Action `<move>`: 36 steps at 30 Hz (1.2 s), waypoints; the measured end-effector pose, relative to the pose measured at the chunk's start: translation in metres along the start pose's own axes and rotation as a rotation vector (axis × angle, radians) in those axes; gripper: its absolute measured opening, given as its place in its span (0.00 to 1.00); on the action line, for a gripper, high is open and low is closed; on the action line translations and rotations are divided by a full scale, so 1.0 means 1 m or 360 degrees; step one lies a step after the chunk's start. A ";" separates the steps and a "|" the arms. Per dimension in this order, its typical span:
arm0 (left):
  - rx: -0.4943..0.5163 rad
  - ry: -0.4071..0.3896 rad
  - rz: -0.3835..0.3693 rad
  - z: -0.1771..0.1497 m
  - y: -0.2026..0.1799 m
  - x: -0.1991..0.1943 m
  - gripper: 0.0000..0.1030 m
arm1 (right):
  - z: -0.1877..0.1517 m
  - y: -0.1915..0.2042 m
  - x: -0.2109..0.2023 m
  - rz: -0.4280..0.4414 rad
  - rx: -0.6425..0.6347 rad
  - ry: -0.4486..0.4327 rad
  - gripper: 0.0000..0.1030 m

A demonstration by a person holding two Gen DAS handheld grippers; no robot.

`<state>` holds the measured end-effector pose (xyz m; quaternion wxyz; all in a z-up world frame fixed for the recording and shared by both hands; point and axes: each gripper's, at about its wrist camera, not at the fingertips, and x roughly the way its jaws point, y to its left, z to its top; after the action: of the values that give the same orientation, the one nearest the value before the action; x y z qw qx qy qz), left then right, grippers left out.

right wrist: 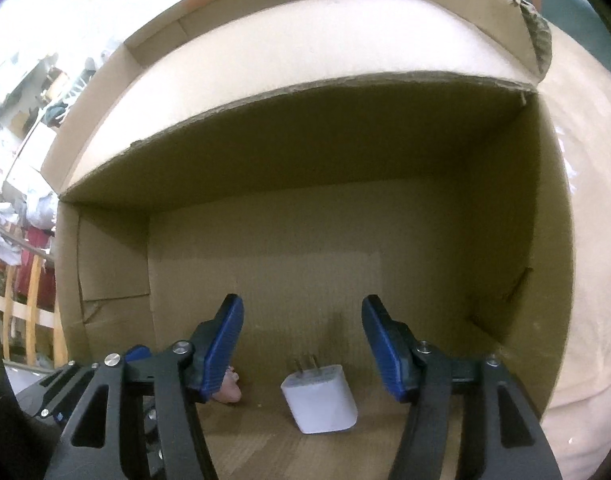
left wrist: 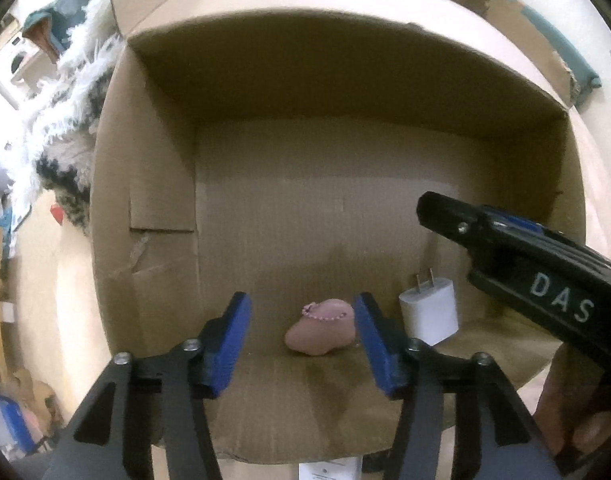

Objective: Organize rigid objects
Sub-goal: 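Withdraw both tools from the box back toward the remaining items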

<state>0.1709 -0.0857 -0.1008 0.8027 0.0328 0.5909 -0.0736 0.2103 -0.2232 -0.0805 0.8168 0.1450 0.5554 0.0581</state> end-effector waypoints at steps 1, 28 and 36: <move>0.0013 -0.0012 0.0018 0.001 0.000 -0.003 0.55 | 0.001 0.000 0.000 0.0005 0.0005 0.0000 0.64; -0.0128 -0.0133 0.0022 -0.008 0.015 -0.075 0.59 | -0.028 -0.008 -0.093 0.0220 0.0119 -0.0274 0.92; -0.0169 -0.0214 0.0042 -0.032 0.024 -0.121 0.59 | -0.057 -0.005 -0.135 0.0258 0.0062 -0.0289 0.93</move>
<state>0.1097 -0.0485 0.0039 0.8421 -0.0072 0.5382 -0.0337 0.1061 -0.2527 0.0187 0.8534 0.2100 0.4665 0.0998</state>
